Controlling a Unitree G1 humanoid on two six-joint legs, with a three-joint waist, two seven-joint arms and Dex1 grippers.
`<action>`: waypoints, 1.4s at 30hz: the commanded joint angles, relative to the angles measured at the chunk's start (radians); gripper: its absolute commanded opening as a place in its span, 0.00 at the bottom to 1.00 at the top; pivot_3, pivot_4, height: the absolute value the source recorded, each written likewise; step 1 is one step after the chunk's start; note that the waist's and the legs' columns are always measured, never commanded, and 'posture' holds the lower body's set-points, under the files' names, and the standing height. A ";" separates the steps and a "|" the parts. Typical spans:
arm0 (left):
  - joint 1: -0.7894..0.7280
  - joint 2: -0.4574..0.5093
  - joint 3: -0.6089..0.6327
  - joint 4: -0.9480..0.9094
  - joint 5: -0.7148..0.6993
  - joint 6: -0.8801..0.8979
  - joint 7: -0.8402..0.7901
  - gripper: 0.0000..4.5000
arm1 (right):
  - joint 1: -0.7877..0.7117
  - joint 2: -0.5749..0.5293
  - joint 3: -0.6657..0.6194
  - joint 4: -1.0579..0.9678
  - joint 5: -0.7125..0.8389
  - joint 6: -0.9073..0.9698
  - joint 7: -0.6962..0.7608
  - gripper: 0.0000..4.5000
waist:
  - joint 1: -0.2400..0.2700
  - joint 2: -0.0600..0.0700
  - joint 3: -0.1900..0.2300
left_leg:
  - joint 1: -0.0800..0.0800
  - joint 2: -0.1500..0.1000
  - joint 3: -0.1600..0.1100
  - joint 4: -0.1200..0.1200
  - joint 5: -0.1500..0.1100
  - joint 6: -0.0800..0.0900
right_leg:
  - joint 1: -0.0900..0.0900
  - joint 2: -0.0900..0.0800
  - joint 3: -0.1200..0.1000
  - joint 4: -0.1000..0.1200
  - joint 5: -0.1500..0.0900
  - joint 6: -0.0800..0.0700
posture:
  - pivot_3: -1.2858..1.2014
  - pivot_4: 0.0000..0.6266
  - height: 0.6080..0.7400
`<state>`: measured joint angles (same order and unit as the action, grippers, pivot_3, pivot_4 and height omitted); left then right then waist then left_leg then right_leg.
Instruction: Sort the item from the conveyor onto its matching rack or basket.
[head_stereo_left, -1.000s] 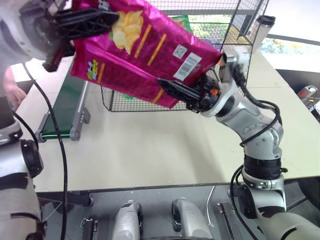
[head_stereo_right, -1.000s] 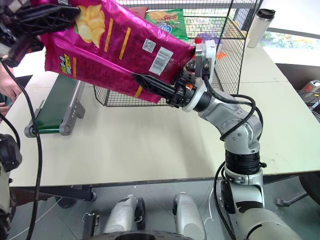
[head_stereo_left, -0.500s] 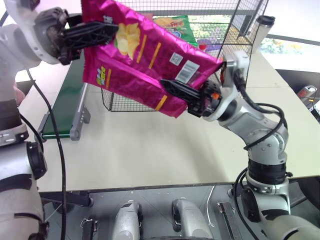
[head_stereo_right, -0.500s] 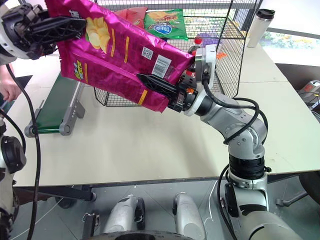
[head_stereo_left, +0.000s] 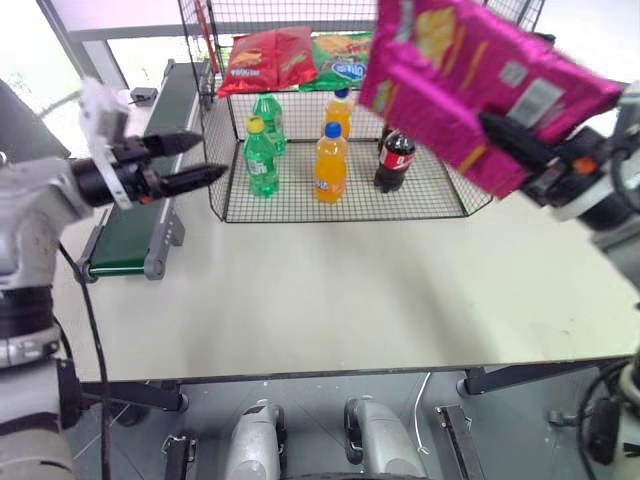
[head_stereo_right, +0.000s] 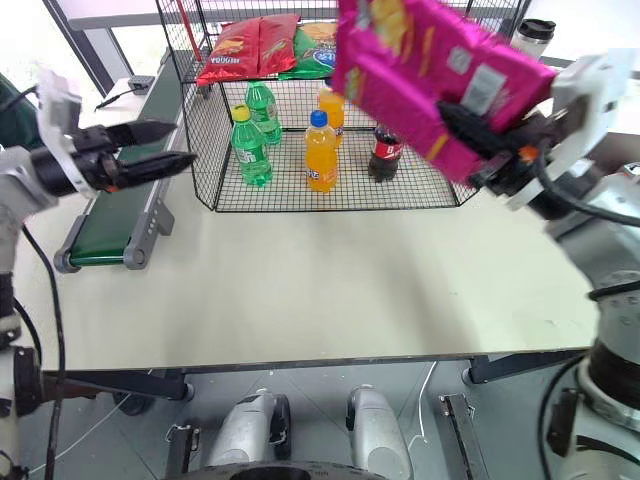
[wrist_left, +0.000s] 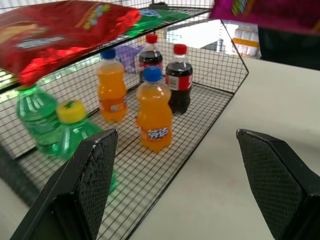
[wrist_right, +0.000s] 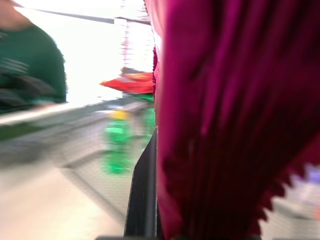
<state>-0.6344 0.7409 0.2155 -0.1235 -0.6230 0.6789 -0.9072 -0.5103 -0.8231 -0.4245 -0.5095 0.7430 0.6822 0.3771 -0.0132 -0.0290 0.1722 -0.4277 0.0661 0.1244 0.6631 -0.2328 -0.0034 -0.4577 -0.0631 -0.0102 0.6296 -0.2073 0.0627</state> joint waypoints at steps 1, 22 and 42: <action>0.002 -0.078 -0.006 -0.159 -0.010 0.006 0.147 0.88 | -0.079 -0.062 0.160 0.105 -0.363 -0.181 -0.119 0.00 | -0.005 0.000 0.000 | 0.000 0.000 0.001 0.000 0.000 0.000 | -0.001 0.000 0.001 0.000 0.001 0.000 | 0.52 0.24 1.00; 0.145 -0.219 -0.016 -0.419 -0.013 0.002 0.455 0.88 | -0.776 0.190 0.678 1.394 -1.134 -0.818 -0.265 0.00 | -0.031 0.000 0.000 | 0.001 0.000 0.002 -0.001 0.000 0.000 | -0.002 0.003 0.004 0.001 0.002 0.004 | 0.52 0.24 1.00; 0.211 -0.272 -0.063 -0.445 0.056 -0.063 0.523 0.89 | -1.032 0.323 0.692 1.801 -1.179 -0.852 -0.225 0.84 | -0.034 0.000 0.001 | 0.001 0.000 0.003 -0.001 0.000 0.000 | -0.002 0.002 0.004 0.001 0.002 0.004 | 0.52 0.24 1.00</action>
<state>-0.4237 0.4665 0.1477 -0.5327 -0.5744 0.6395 -0.3880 -1.5006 -0.4925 0.2847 1.3015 -0.4467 -0.1527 0.1432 -0.0472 -0.0291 0.1728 -0.4270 0.0660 0.1277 0.6617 -0.2327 -0.0032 -0.4596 -0.0614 -0.0063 0.6306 -0.2051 0.0666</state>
